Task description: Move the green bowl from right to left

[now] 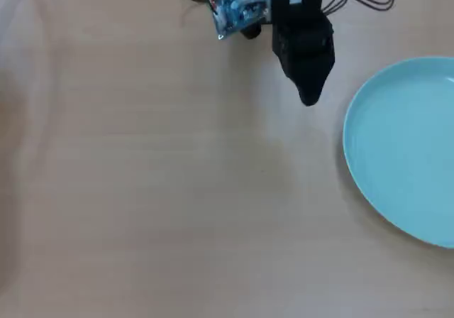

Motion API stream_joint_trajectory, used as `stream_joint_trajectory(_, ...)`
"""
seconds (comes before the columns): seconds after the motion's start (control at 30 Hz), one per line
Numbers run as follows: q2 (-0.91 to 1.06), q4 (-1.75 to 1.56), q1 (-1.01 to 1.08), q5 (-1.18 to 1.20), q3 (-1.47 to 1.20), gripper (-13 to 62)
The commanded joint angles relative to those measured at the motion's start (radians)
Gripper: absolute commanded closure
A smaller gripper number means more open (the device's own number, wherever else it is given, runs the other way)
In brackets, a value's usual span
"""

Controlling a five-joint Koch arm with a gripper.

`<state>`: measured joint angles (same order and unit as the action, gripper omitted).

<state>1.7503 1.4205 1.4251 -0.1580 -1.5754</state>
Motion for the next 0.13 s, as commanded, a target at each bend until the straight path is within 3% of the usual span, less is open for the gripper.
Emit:
stream_joint_trajectory(0.0,0.048,-0.078,0.011,0.0,0.023,19.2)
stream_joint_trajectory(0.1,0.048,-0.084,0.011,0.0,0.017,19.2)
